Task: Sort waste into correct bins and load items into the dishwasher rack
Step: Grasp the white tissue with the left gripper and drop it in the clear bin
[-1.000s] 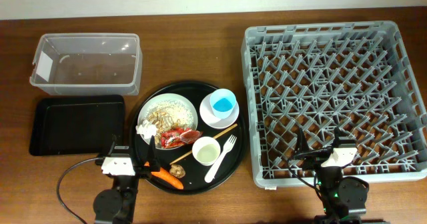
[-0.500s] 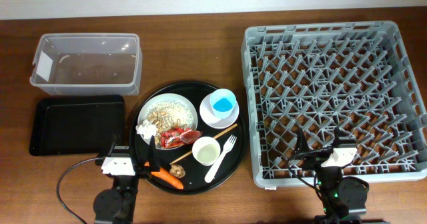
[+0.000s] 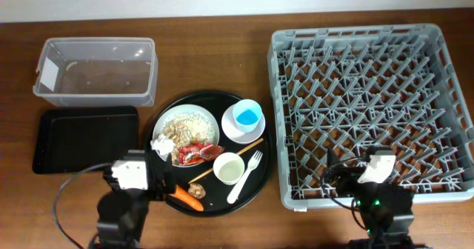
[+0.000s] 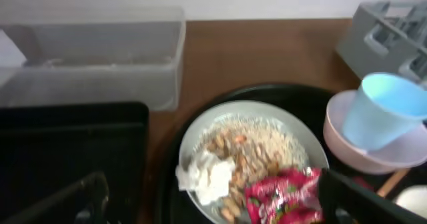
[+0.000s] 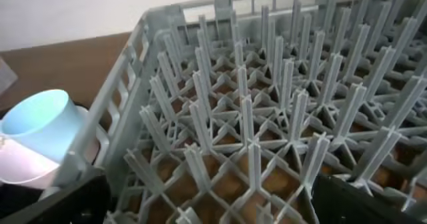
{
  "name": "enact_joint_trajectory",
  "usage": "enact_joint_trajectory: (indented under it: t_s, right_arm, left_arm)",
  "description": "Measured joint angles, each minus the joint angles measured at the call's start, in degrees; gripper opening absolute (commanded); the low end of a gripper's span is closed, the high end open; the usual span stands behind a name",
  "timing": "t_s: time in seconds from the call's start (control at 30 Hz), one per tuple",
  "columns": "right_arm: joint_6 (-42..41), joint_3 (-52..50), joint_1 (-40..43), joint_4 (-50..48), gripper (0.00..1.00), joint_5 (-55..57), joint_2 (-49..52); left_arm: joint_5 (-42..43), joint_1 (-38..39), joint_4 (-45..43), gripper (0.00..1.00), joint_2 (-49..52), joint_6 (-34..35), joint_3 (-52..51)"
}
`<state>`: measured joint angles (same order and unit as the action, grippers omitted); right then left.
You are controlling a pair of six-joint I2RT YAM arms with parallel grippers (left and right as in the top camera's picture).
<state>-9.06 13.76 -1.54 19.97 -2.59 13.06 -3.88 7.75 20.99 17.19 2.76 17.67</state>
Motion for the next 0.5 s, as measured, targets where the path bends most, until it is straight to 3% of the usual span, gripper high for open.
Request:
enact_joint_trajectory:
  t_s: [0.03,0.17,0.27,0.4,0.5]
  right_arm:
    - [-0.02,3.67,0.00,3.89,0.99,-0.11,3.10]
    - [-0.02,26.08,0.00,25.79,0.99,-0.26,25.49]
    - [0.00,36.79,0.00,37.22,0.98,-0.26,37.22]
    - [0.00,38.60,0.00,39.78,0.99,0.46,40.63]
    - [0.00,38.64,0.00,39.87,0.99,1.09,40.81]
  left_arm:
    - [0.07,-0.02,2.80,0.99,2.40,0.02,2.64]
    - [2.47,-0.04,22.86,0.99,28.20,0.00,24.85]
    - [4.13,-0.04,35.63,0.99,41.44,0.00,37.88]
    - [4.55,-0.07,34.67,0.99,49.03,1.27,39.67]
    - [4.57,-0.61,32.15,0.71,62.29,3.32,39.89]
